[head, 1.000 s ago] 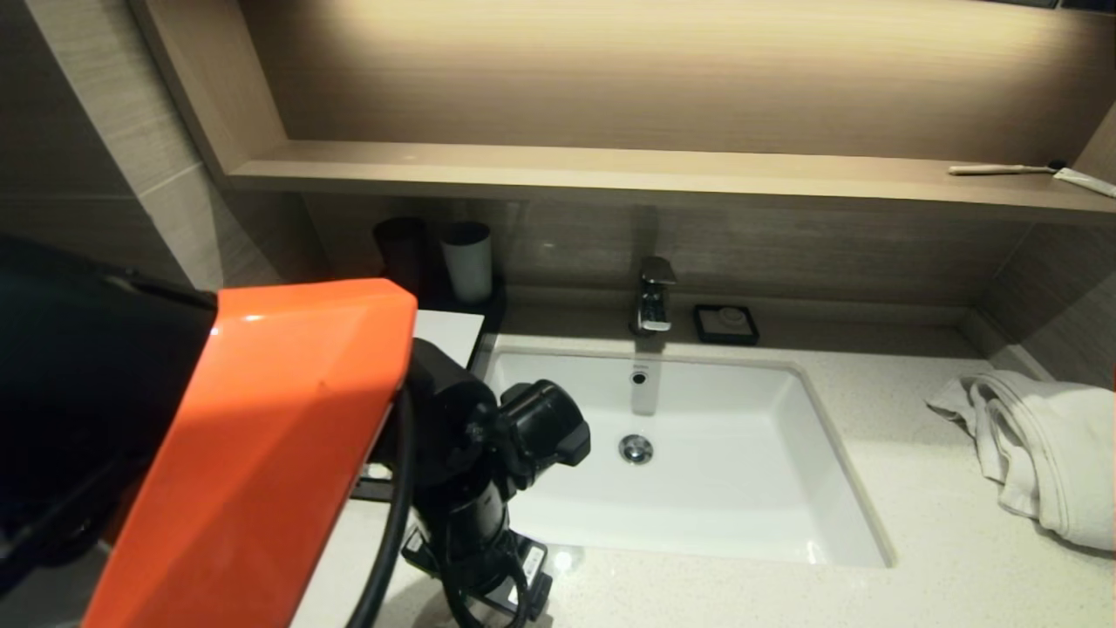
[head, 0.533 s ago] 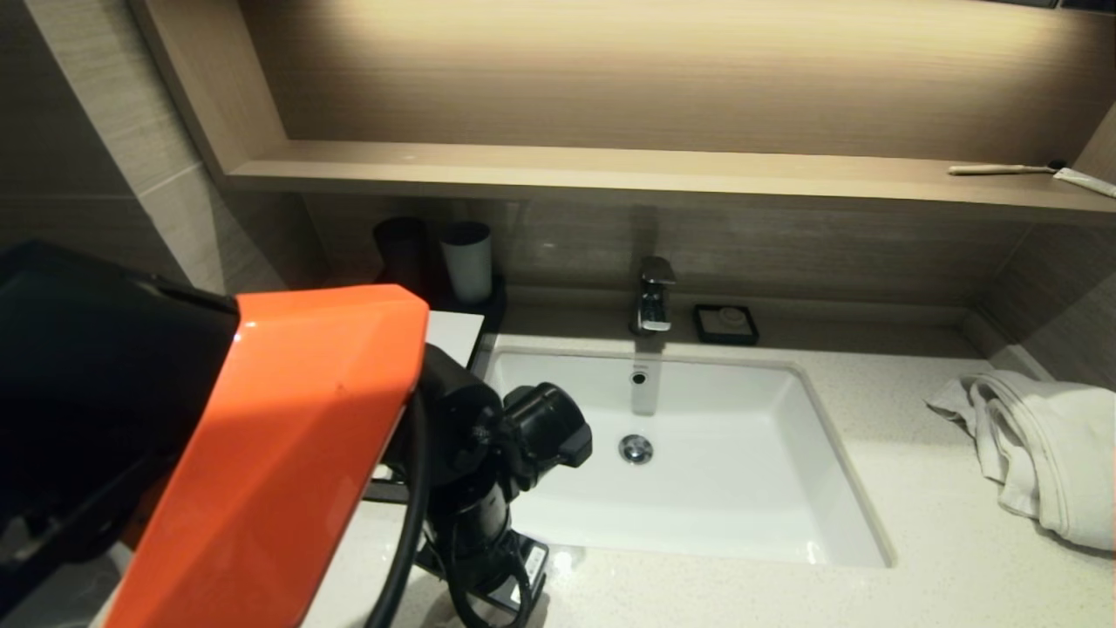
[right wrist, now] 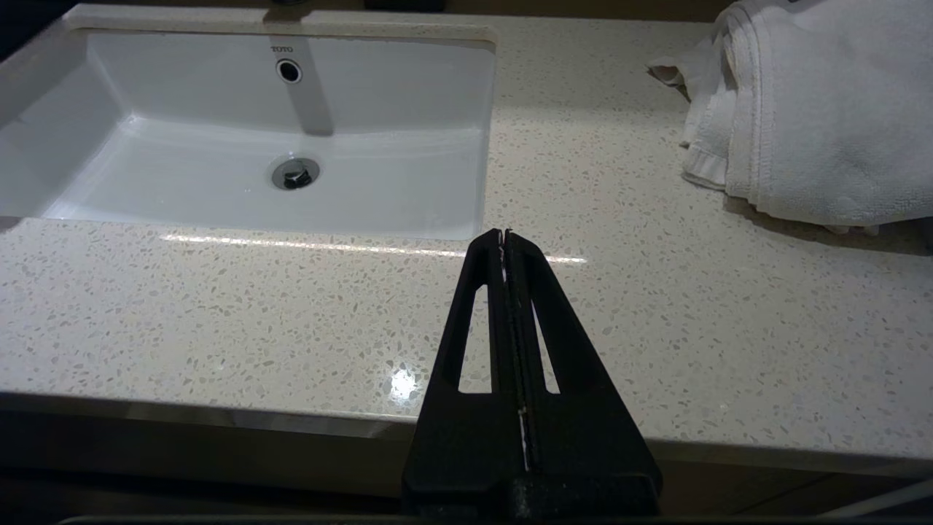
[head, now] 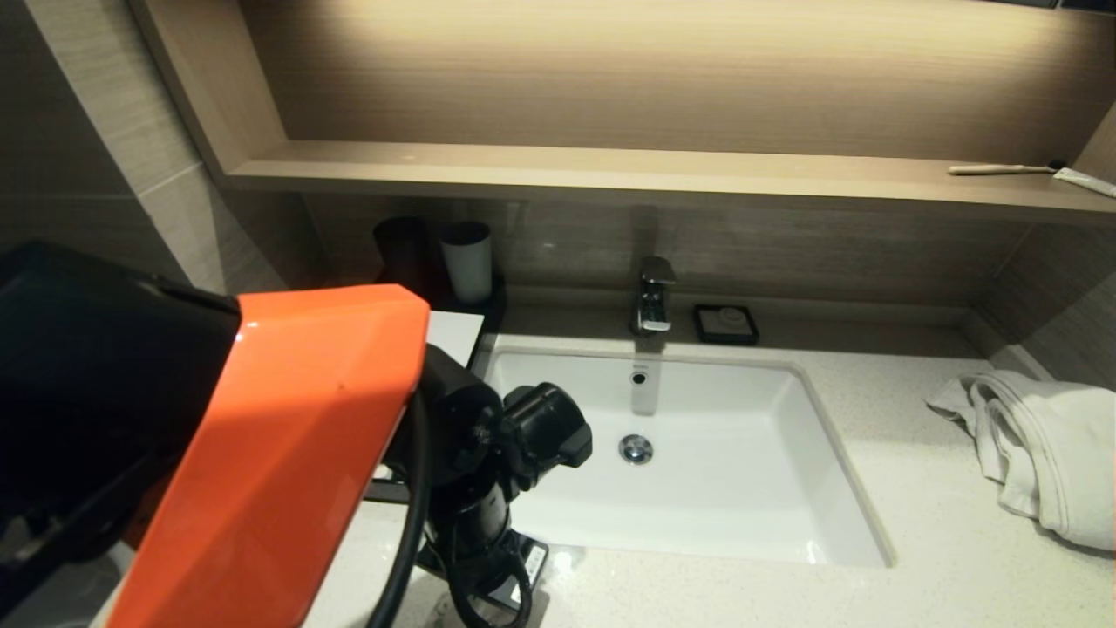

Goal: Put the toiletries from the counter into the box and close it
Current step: Pick up the bathroom toiletry, then place the bathroom toiletry into the drawer

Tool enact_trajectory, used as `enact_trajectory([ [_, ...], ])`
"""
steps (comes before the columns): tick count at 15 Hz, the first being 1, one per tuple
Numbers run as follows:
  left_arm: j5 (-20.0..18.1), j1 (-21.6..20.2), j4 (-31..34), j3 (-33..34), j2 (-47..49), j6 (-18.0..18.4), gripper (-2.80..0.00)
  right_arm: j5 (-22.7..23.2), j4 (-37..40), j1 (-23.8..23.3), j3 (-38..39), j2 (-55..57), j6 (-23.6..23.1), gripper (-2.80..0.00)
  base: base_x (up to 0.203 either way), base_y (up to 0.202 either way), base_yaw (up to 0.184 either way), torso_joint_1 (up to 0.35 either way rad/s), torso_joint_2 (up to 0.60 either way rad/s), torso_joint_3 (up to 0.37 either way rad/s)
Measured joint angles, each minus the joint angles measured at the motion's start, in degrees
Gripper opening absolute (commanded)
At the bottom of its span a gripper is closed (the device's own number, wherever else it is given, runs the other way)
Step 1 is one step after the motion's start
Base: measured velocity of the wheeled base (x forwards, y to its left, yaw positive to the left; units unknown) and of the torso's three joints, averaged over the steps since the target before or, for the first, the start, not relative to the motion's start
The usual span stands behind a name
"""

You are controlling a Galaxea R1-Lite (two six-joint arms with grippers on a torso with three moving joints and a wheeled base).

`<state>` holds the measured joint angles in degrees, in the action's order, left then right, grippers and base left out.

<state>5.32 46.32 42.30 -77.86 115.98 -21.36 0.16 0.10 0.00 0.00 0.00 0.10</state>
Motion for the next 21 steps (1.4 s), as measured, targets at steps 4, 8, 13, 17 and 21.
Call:
enact_trajectory([
  [4,0.71,-0.24,0.02,-0.06,-0.64,-0.94,-2.8,-0.02,0.01,0.0,0.0,0.0,0.01,-2.8,0.0,0.0,0.0,0.0,0.0,0.0],
  [8,2.67,-1.79,0.04,-0.45,-4.49,-1.16,-2.8,0.0,-0.02,0.0,0.0,0.0,0.0,-2.8,0.0,0.0,0.0,0.0,0.0,0.0],
  [13,2.81,-10.51,0.05,-5.99,-8.85,-1.02,-2.8,0.0,0.0,0.0,0.0,0.0,0.01,-2.8,0.0,0.0,0.0,0.0,0.0,0.0],
  [17,2.8,-20.32,-0.02,-11.85,-7.73,-1.87,-2.8,-0.02,0.0,0.0,0.0,0.0,0.0,-2.8,0.0,0.0,0.0,0.0,0.0,0.0],
  [21,2.93,-25.93,0.06,-17.89,-2.87,-4.5,-2.8,0.0,0.0,0.0,0.0,0.0,0.0,-2.8,0.0,0.0,0.0,0.0,0.0,0.0],
])
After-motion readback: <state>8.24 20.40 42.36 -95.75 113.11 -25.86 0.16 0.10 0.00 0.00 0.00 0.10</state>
